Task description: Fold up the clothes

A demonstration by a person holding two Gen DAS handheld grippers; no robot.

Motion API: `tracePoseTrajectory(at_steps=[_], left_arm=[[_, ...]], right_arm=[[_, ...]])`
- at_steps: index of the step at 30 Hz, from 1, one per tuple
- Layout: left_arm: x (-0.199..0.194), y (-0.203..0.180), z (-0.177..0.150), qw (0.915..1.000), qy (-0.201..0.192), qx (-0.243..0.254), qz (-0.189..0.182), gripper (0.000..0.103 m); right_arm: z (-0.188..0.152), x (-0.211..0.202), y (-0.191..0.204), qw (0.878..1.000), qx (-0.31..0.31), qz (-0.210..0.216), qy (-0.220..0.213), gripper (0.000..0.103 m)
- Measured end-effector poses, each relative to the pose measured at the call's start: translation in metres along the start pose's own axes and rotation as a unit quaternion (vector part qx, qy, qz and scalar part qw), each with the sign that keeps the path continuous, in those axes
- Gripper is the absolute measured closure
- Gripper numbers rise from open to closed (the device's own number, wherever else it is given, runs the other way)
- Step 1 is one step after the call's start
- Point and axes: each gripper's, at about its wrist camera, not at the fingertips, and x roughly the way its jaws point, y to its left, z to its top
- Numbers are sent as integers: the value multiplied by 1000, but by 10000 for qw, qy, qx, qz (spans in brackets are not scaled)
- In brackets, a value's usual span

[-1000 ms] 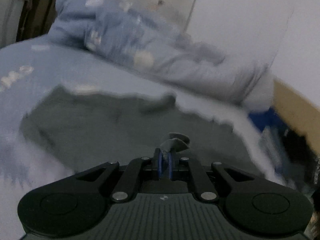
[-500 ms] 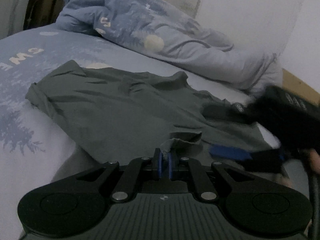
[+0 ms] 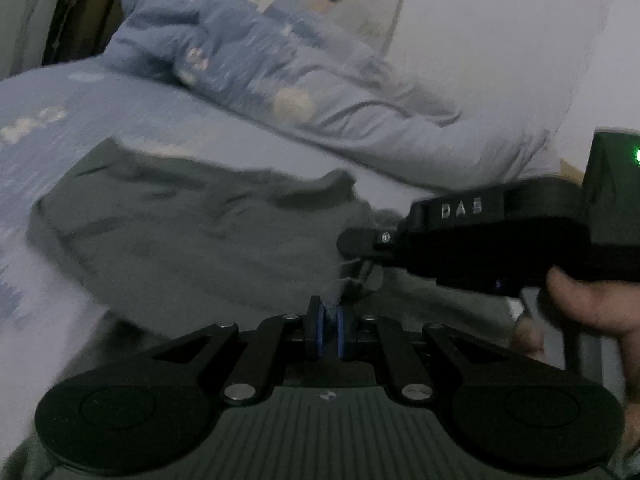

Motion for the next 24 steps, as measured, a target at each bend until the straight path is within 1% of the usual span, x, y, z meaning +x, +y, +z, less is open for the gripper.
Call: tracePoseTrajectory(at_steps=[5, 7, 9, 14, 18, 21, 24], left_arm=[[19, -45, 15, 9990, -304, -121, -297, 94], [26, -64, 18, 9984, -348, -83, -448, 94], [38, -84, 15, 9978, -286, -89, -593, 94], [72, -133, 3, 9966, -88, 19, -821, 94], [91, -166, -14, 9951, 60, 347, -929, 94], [106, -181, -23, 9946, 168, 564, -851, 94], [124, -186, -33, 9942, 349, 667, -769, 94]], right_arm=[[45, -34, -13, 9984, -433, -250, -262, 99], [61, -49, -22, 9971, -552, -371, -364, 99], [71, -60, -34, 9957, -642, -525, -410, 99], [75, -79, -76, 9926, -683, -923, -402, 99], [75, -82, -101, 9911, -615, -1111, -412, 99], [76, -84, -120, 9897, -563, -1252, -419, 99], [76, -86, -139, 9880, -511, -1392, -426, 99]])
